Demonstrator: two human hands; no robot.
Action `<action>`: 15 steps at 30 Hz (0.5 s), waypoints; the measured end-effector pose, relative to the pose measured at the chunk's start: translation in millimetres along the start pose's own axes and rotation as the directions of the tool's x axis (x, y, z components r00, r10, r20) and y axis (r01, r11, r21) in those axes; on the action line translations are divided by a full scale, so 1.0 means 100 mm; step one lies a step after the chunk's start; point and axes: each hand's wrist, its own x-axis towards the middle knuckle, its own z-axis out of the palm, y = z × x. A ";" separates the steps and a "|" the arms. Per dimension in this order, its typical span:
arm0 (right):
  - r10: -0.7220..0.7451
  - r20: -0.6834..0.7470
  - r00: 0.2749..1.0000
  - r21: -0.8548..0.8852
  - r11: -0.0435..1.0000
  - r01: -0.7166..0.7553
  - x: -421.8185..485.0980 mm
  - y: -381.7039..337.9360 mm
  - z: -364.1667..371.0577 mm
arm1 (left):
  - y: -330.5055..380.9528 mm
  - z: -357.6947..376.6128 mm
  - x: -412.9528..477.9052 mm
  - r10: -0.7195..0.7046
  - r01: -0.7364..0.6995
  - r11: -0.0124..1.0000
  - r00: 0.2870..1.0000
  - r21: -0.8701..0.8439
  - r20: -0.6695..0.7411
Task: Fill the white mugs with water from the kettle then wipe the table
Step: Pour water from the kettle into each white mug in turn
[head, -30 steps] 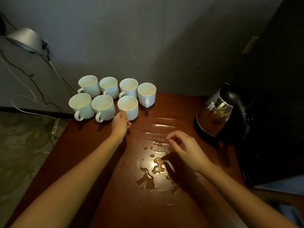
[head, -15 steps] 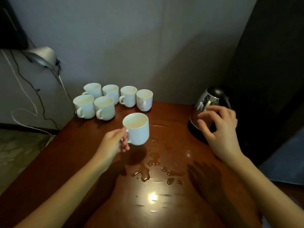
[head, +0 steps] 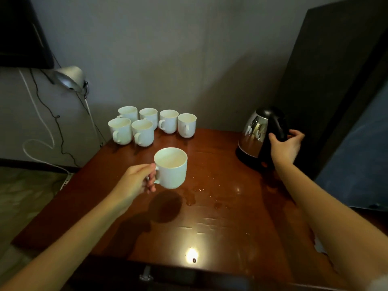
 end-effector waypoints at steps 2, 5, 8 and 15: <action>0.087 0.019 0.996 0.007 0.996 -0.087 0.06 -0.01 0.03 | -0.08 -0.02 0.05 -0.013 0.013 1.000 1.000 -0.008 -0.002; 0.130 0.043 0.991 0.037 0.991 -0.132 0.10 0.00 0.09 | -0.18 0.02 0.11 -0.037 0.037 0.999 0.999 -0.032 -0.012; 0.156 0.024 0.987 0.099 0.982 -0.158 0.09 0.02 0.14 | -0.22 0.07 0.19 -0.067 0.065 0.997 0.997 -0.048 -0.038; 0.124 -0.125 0.984 0.169 0.980 -0.102 0.05 0.01 0.26 | -0.23 0.16 0.36 -0.077 0.069 0.993 0.994 -0.098 -0.080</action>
